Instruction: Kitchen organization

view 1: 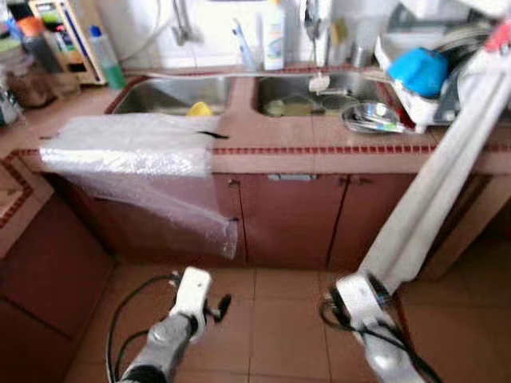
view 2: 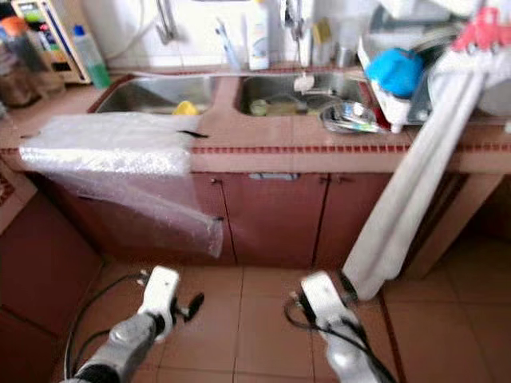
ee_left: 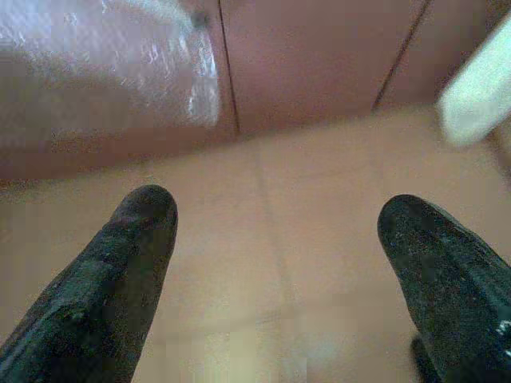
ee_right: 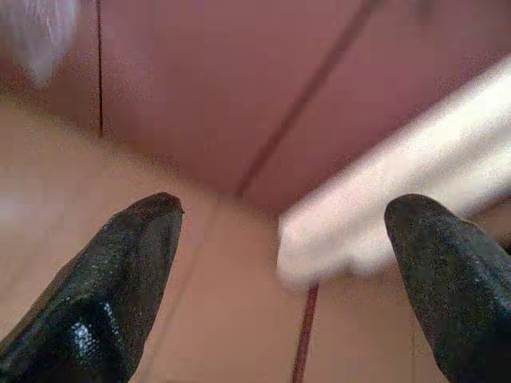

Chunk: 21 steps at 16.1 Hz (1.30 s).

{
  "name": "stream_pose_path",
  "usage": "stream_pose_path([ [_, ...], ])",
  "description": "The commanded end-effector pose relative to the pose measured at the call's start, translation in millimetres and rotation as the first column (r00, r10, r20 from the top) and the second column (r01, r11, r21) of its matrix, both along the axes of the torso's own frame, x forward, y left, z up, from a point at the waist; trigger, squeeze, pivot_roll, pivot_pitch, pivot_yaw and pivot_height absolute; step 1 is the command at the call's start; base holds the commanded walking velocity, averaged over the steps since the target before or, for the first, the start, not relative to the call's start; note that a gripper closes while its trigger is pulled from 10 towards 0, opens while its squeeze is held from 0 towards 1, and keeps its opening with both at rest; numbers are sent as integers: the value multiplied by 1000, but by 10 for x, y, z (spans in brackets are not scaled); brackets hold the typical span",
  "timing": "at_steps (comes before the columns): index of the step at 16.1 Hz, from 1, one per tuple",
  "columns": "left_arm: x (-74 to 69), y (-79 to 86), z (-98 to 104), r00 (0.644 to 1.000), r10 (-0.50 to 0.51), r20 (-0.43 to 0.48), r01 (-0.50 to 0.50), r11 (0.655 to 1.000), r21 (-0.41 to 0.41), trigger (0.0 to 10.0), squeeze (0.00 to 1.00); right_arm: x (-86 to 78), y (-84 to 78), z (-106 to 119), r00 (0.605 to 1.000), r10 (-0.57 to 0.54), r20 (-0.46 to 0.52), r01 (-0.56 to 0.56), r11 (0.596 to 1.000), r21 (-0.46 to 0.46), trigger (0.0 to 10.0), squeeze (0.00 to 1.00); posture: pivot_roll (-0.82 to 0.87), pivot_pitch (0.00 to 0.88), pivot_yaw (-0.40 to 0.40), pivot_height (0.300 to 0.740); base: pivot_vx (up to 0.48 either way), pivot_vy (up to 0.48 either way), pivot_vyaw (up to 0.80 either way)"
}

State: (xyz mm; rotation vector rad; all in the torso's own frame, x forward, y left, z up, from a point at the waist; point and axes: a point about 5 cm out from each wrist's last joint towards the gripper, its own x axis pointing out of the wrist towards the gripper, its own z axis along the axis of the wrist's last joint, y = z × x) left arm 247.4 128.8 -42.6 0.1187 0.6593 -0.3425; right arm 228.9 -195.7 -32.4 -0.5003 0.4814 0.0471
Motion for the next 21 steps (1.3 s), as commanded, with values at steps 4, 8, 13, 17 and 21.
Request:
stream_pose_path([
  [4, -284, 74, -230, 985, -37, -167, 52, 995, 86, 10000, 0, -79, 74, -161, 994, 9, -108, -6, 999, 34, 10000, 1000, -135, 0, 96, 740, 0, 0, 0],
  [8, -413, 60, -320, 966, -33, -258, 60, 993, 98, 10000, 0, -191, 58, -306, 972, -15, -235, 18, 1000, 14, 10000, 1000, -143, 0, 101, 740, 0, 0, 0],
  [13, -492, -51, -366, 956, -71, -286, 110, 986, 123, 10000, 0, -443, -37, -451, 939, 12, -345, -37, 997, -67, 10000, 1000, -174, 0, 87, 740, 0, 0, 0],
  [17, -525, -168, -379, 955, -62, -291, 98, 989, 109, 10000, 0, -597, -189, -497, 914, 58, -401, -120, 984, -131, 10000, 1000, -189, 0, 38, 740, 0, 0, 0],
  [21, -540, -205, -384, 955, -56, -293, 91, 990, 107, 10000, 0, -531, -244, -457, 913, 81, -401, -152, 977, -149, 10000, 1000, -196, 0, 11, 740, 0, 0, 0],
])
